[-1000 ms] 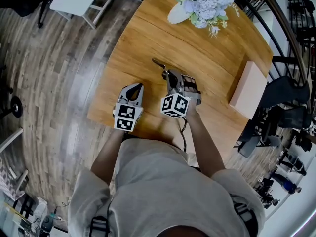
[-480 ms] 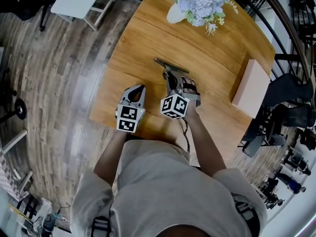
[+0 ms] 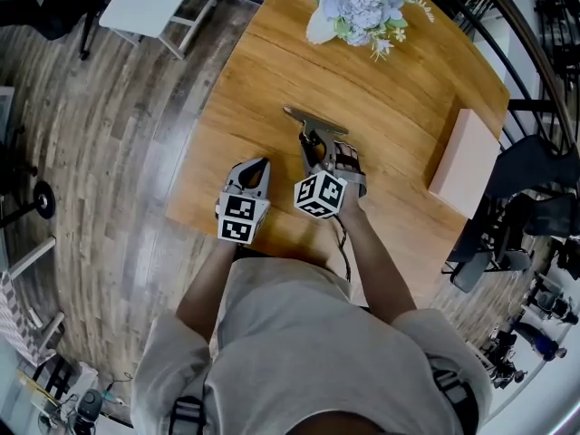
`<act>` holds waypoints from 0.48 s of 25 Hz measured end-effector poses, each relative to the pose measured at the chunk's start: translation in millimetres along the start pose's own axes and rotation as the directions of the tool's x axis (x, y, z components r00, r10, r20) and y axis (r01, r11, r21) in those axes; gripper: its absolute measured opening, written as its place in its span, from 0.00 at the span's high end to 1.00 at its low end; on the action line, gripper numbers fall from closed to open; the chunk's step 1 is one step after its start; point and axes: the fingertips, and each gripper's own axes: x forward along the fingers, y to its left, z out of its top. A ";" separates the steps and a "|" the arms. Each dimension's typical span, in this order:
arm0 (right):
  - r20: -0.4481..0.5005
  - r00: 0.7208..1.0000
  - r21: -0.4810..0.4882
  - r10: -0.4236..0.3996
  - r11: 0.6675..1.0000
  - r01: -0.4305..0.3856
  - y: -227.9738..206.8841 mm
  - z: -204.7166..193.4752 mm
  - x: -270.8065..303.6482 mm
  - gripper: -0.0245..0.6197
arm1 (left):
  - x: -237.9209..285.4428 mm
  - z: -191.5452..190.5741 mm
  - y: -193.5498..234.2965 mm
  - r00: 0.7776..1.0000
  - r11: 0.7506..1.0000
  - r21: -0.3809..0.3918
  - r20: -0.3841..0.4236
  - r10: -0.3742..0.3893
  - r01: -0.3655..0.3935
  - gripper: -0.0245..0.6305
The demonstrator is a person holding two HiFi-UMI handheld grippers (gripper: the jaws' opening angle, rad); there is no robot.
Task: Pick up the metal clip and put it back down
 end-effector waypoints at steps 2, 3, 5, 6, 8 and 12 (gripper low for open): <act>0.008 1.000 0.009 0.001 1.000 -0.001 0.5 -0.6 -3.2 0.67 | 1.1 -1.0 -2.9 1.000 1.000 0.003 -0.001 -0.001 0.001 0.93; 0.013 1.000 0.012 0.001 1.000 -0.001 0.8 -0.9 -5.3 0.66 | 1.5 -0.6 -4.6 1.000 1.000 0.006 0.000 -0.002 0.002 0.93; 0.026 1.000 0.015 0.002 1.000 -0.002 1.4 -2.2 -9.5 0.66 | 3.1 2.2 -8.3 1.000 1.000 0.012 0.003 -0.003 0.003 0.93; 0.034 0.999 0.020 0.003 1.000 -0.003 1.7 -3.1 -11.8 0.66 | 3.9 3.8 -9.5 1.000 1.000 0.013 0.003 -0.001 0.001 0.93; 0.049 0.999 0.048 0.004 0.999 -0.007 2.2 -5.1 -17.5 0.66 | 4.6 5.4 -10.5 1.000 1.000 0.010 0.002 0.009 -0.009 0.93; 0.079 0.997 0.144 -0.001 0.990 -0.011 0.9 -11.1 -30.0 0.66 | 7.4 5.7 -16.1 1.000 1.000 0.008 -0.003 0.014 -0.014 0.93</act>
